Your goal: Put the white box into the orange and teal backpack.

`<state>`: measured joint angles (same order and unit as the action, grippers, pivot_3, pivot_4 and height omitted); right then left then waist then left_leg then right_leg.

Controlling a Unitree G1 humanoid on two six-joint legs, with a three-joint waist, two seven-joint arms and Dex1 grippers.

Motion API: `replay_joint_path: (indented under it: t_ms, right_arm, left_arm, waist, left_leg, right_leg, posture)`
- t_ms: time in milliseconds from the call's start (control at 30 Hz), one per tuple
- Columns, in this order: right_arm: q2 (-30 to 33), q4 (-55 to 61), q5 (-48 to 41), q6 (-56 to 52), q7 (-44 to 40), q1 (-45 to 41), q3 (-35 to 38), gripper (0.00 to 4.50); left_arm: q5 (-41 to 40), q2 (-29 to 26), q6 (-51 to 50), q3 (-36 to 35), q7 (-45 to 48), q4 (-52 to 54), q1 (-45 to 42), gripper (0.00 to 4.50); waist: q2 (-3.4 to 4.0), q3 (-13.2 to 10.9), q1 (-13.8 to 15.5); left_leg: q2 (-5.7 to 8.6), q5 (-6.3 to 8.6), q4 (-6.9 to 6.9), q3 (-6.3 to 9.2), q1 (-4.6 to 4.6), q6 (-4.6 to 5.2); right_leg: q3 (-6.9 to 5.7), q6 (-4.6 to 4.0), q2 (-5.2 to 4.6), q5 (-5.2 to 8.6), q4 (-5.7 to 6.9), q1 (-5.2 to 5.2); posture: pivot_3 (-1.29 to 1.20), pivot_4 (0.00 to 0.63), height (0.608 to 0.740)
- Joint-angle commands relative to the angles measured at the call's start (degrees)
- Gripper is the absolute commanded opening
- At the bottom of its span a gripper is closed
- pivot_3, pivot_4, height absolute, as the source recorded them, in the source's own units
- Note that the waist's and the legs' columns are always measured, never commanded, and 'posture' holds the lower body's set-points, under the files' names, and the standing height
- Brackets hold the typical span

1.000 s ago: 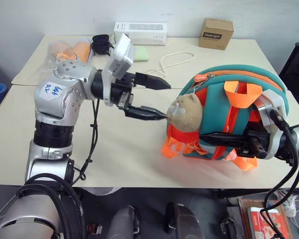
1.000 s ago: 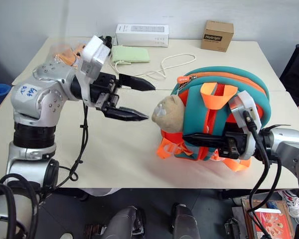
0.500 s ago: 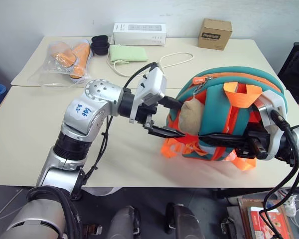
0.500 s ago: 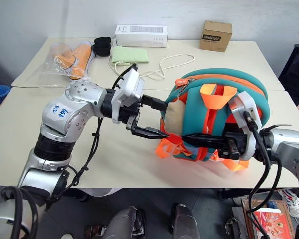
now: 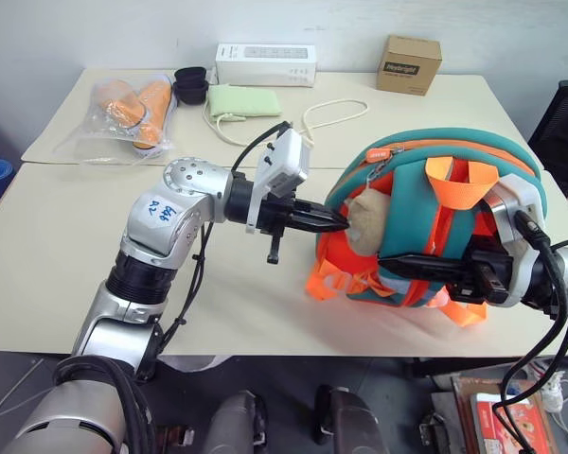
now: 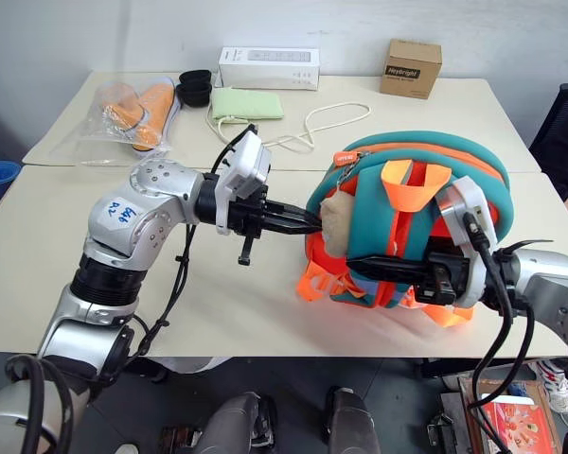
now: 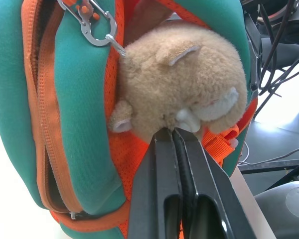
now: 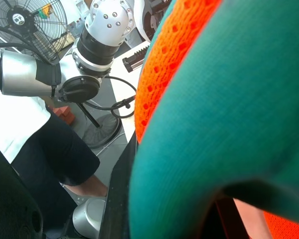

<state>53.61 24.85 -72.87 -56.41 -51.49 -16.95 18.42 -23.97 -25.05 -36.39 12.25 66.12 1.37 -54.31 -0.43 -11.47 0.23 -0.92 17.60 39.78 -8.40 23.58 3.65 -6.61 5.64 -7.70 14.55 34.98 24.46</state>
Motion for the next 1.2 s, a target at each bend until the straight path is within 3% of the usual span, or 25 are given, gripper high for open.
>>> replay_joint_path:
  t_ms: [33, 133, 233, 433, 633, 1033, 1200]
  right_arm:
    - [0.72, 0.82, -0.87, 0.49, -0.28, 0.24, 2.18, 0.00]
    - [1.00, 0.36, -0.44, 0.64, -0.70, 0.50, 2.57, 0.00]
    - [0.86, 0.26, -0.23, 0.85, -0.57, 0.52, 2.66, 0.00]
    - [0.60, 0.17, 0.28, 1.18, -0.58, 0.34, 2.31, 0.00]
    - [0.52, 0.65, 0.22, 1.05, -0.63, 0.53, 2.32, 0.00]
    - [0.32, 1.70, -0.10, 1.05, 0.06, 0.40, 2.14, 0.00]
    - [-0.08, 2.11, 0.00, 1.31, 0.70, 1.05, 2.64, 0.00]
  left_arm:
    - [-1.67, -1.16, -1.04, -1.83, 0.82, 0.69, -1.88, 0.05]
    - [-6.04, -2.43, -5.55, -5.25, 1.85, 0.02, -3.70, 0.05]
    - [-8.61, -4.34, -8.36, -6.14, 3.69, 0.95, -3.98, 0.66]
    - [-9.57, -4.99, -11.07, -5.79, 1.74, 3.59, -2.70, 2.51]
    - [-5.56, 0.63, -6.74, -1.91, -2.61, 2.16, -3.27, 4.47]
    - [-1.43, 8.22, -1.95, 2.20, -4.71, -3.52, -3.32, 4.47]
    - [0.01, 8.43, -0.26, 1.73, -4.61, -5.64, -3.67, 3.28]
  waist:
    - [0.00, 0.00, -0.01]
    - [0.00, 0.00, -0.05]
    - [0.00, 0.00, -0.07]
    - [0.00, 0.00, 0.09]
    - [0.00, 0.00, 0.58]
    - [0.00, 0.00, 1.18]
    - [0.00, 0.00, 1.17]
  left_leg:
    - [0.00, 0.00, 0.00, 0.00, 0.00, 0.00]
    - [0.00, 0.00, 0.00, 0.00, 0.00, 0.00]
    - [-0.01, 0.00, 0.00, 0.00, 0.01, 0.00]
    - [0.01, 0.00, -0.01, 0.00, 0.01, 0.00]
    - [0.01, 0.00, 0.00, -0.03, 0.00, 0.00]
    - [0.01, 0.00, 0.01, -0.04, -0.01, 0.01]
    - [0.01, 0.01, 0.02, -0.04, -0.01, 0.04]
  right_leg:
    - [0.00, 0.00, 0.00, 0.00, 0.00, 0.00]
    - [0.00, 0.00, 0.01, 0.00, 0.00, 0.01]
    - [0.00, 0.00, 0.01, 0.00, 0.01, 0.02]
    - [0.00, 0.00, 0.02, 0.00, 0.02, 0.01]
    - [0.02, 0.00, 0.02, 0.00, 0.01, 0.01]
    - [0.05, 0.00, 0.01, 0.00, 0.02, 0.02]
    - [0.05, 0.00, -0.02, 0.00, 0.01, 0.02]
  posture:
    - [0.00, 0.150, 0.740]
    - [0.00, 0.150, 0.740]
    - [0.00, 0.150, 0.740]
    - [0.00, 0.150, 0.740]
    - [0.00, 0.150, 0.740]
    - [0.00, 0.150, 0.740]
    - [0.00, 0.150, 0.740]
